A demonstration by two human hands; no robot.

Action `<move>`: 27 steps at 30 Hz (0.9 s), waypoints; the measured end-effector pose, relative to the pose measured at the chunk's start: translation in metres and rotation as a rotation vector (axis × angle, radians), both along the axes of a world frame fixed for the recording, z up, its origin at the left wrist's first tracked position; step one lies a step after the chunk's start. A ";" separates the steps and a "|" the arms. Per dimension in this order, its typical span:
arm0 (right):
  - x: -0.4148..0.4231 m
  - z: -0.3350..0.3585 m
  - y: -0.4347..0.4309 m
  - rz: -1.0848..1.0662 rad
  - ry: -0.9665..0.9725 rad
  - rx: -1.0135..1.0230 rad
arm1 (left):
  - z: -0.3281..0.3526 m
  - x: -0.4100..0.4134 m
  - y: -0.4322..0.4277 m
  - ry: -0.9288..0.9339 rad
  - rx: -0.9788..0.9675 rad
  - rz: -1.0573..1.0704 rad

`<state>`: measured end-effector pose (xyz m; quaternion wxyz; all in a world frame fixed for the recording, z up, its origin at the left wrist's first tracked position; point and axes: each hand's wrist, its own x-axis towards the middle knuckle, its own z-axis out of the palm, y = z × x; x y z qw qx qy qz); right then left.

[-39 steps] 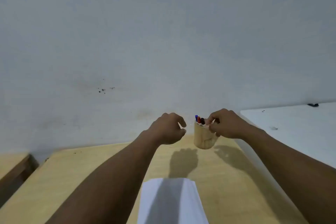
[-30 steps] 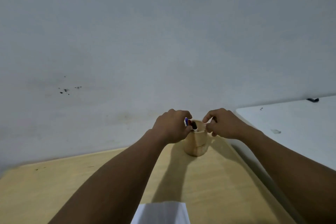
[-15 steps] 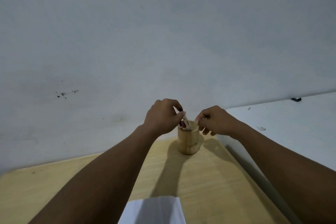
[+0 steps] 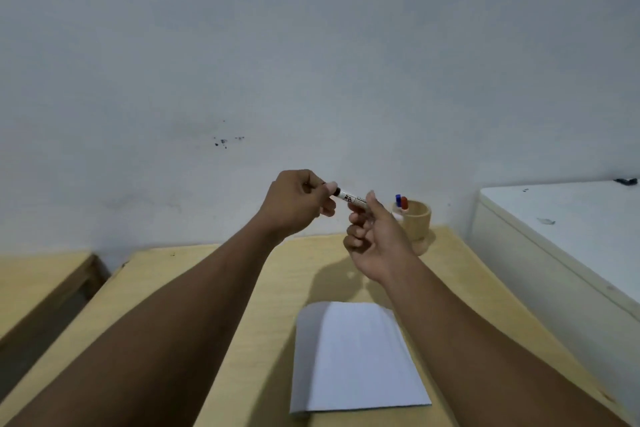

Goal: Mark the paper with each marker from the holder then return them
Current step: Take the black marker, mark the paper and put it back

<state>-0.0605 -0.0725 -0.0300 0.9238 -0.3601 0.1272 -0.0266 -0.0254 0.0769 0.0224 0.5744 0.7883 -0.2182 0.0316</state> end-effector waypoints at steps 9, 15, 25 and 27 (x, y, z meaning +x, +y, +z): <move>0.011 0.001 -0.006 -0.083 -0.074 -0.367 | -0.086 0.018 0.097 0.184 0.004 0.155; 0.010 -0.039 -0.003 -0.059 0.025 -0.563 | -0.130 0.014 0.099 0.102 0.656 0.043; -0.022 -0.078 0.041 0.030 0.013 -0.639 | -0.153 0.004 0.095 0.210 0.614 0.013; -0.024 -0.087 0.044 0.038 0.006 -0.659 | -0.148 0.005 0.095 0.317 0.606 -0.041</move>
